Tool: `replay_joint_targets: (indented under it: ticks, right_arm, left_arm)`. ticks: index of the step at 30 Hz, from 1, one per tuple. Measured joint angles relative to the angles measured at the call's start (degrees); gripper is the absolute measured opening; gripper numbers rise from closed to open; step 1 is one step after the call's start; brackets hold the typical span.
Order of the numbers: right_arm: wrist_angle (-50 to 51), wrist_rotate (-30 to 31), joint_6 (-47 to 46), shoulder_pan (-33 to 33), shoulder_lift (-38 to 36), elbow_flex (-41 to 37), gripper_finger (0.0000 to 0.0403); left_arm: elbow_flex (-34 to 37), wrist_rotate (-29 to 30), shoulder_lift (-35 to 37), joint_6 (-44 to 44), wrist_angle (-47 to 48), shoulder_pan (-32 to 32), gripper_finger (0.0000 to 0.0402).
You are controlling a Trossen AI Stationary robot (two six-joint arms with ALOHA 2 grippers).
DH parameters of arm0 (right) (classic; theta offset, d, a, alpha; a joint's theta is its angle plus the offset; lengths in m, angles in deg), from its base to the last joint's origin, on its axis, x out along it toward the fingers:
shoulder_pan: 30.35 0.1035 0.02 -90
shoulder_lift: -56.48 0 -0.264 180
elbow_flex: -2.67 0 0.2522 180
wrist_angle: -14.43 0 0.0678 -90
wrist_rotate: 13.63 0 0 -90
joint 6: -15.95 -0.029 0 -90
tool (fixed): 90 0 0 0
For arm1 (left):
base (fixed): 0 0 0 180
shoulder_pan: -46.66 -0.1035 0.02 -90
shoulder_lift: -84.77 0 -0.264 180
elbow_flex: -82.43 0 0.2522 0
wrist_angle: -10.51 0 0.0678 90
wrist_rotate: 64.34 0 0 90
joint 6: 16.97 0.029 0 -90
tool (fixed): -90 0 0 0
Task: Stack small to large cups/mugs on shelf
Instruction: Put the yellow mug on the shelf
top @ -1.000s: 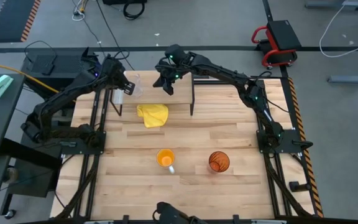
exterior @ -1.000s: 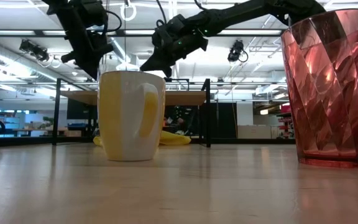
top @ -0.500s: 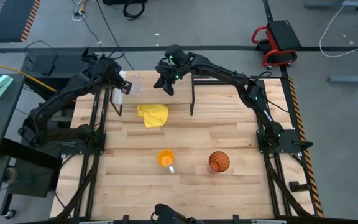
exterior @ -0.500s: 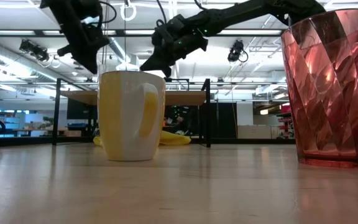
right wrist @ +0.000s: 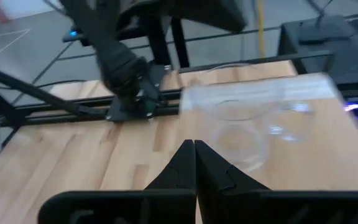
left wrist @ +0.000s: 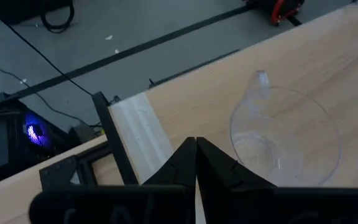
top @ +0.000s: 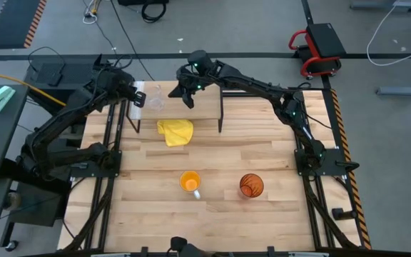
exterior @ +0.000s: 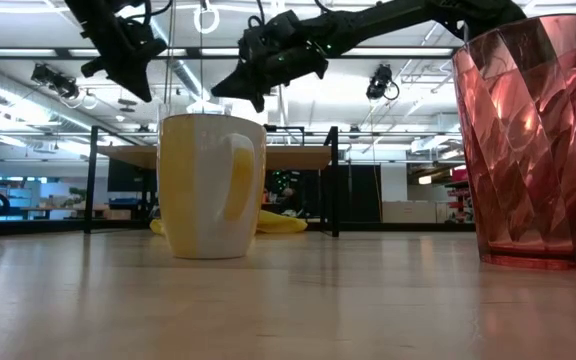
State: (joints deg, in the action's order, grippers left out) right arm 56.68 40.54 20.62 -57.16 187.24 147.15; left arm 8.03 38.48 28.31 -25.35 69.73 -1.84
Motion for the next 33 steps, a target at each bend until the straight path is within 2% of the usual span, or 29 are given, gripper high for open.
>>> replay_joint_targets:
  ticks: [9,18,27,33]
  right_arm:
    - [14.0,0.6,4.3,0.0,-1.6,0.0,0.0003]
    - [24.2,1.0,8.1,-0.2,-2.2,0.1,0.0003]
    - [32.7,2.1,9.0,0.1,-2.6,0.1,0.0004]
    - [40.0,3.3,9.6,2.2,-6.9,0.0,0.0004]
  left_arm:
    - [0.0,0.0,0.0,-1.4,3.1,5.5,0.0024]
    - [0.0,0.0,0.0,-3.1,3.5,10.3,0.0013]
    - [0.0,-0.1,0.0,-4.5,3.2,14.9,0.0028]
    - [0.0,-0.1,0.0,-5.2,3.7,19.3,0.0025]
